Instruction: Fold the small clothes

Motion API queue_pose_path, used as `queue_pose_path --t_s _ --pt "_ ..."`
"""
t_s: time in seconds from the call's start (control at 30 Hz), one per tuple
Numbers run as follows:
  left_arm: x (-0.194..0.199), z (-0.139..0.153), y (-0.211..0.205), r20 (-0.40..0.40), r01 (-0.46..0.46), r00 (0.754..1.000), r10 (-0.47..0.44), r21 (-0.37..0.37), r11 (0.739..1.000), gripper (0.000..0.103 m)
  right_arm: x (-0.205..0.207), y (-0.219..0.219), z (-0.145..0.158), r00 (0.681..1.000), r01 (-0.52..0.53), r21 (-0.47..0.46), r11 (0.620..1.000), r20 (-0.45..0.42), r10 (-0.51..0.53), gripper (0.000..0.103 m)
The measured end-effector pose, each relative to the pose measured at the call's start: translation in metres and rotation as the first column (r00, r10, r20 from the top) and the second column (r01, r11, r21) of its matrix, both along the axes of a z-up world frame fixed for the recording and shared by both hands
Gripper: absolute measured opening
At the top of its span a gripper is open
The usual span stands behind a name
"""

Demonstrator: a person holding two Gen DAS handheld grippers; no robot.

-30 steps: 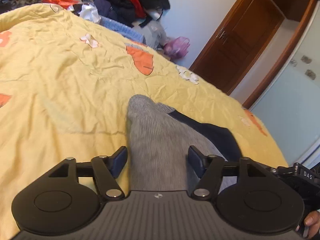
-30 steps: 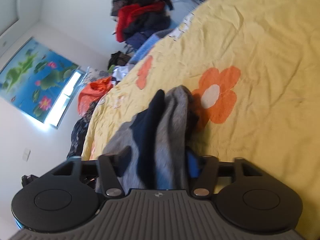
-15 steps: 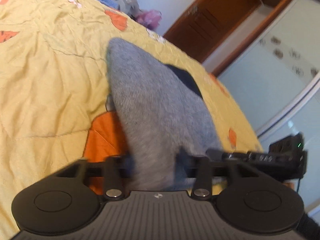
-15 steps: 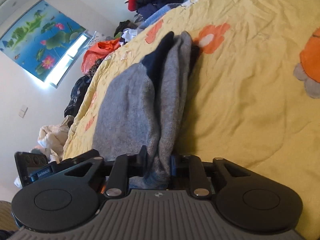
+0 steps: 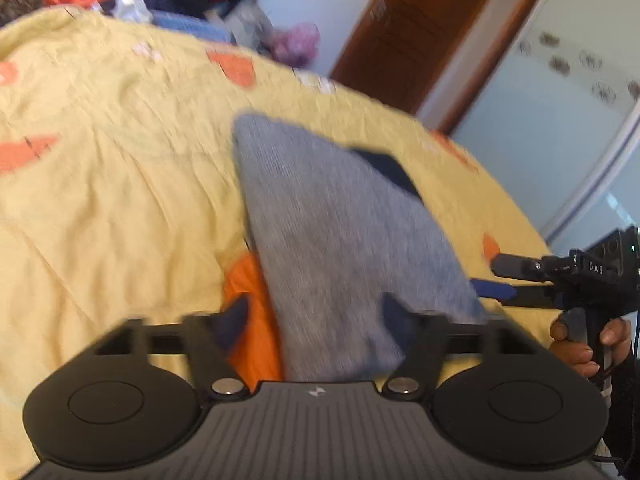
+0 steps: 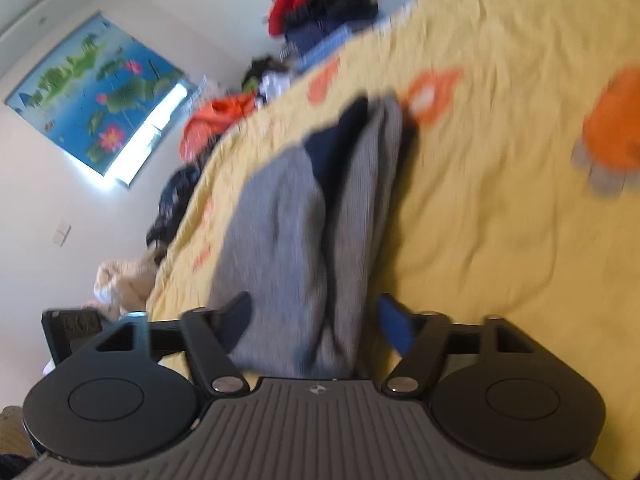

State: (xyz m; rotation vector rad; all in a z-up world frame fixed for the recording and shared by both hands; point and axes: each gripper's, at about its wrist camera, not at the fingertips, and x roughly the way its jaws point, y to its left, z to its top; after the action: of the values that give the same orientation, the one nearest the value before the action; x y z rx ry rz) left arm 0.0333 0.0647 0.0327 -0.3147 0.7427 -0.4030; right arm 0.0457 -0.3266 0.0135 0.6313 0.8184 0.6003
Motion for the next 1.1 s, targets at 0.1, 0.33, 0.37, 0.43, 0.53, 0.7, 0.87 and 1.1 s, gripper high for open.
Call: queue_pose_path --t_s 0.1,0.33,0.37,0.43,0.53,0.7,0.87,1.1 --pt "0.018 0.01 0.013 0.04 -0.079 0.996 0.081 -0.044 0.996 0.092 0.027 -0.012 0.014 0.998 0.061 -0.014 0.998 0.02 -0.061 0.08" --pt "0.103 -0.01 -0.001 -0.094 -0.126 0.989 0.113 -0.142 0.982 0.092 0.125 0.013 -0.008 0.991 0.116 -0.033 0.993 -0.069 -0.118 0.08" --pt "0.112 -0.011 -0.006 -0.097 -0.125 0.989 0.113 -0.135 0.983 0.092 0.134 0.019 -0.011 0.991 0.106 -0.041 0.994 -0.076 -0.108 0.08" --pt "0.129 -0.014 -0.013 -0.116 -0.095 0.99 0.079 -0.136 0.986 0.091 0.148 0.031 -0.017 0.992 0.088 -0.042 0.995 -0.088 -0.092 0.081" --pt "0.14 -0.02 -0.026 -0.105 -0.084 0.991 0.077 -0.06 0.995 0.048 0.155 0.043 -0.018 0.995 0.077 -0.056 0.995 -0.052 -0.08 0.063" --pt "0.125 -0.016 -0.04 0.034 -0.067 0.997 0.065 0.061 0.996 0.044 0.143 0.063 -0.005 0.98 0.054 -0.264 0.963 0.199 -0.001 0.032" --pt "0.088 -0.009 -0.022 0.037 -0.09 0.995 0.088 0.05 0.995 0.073 0.122 0.045 -0.009 0.987 0.121 -0.217 0.969 0.132 -0.094 0.075" --pt "0.031 -0.03 0.006 -0.081 -0.077 0.994 0.066 -0.139 0.987 0.077 0.042 0.012 -0.017 1.0 0.01 -0.095 0.995 0.006 -0.009 0.079"
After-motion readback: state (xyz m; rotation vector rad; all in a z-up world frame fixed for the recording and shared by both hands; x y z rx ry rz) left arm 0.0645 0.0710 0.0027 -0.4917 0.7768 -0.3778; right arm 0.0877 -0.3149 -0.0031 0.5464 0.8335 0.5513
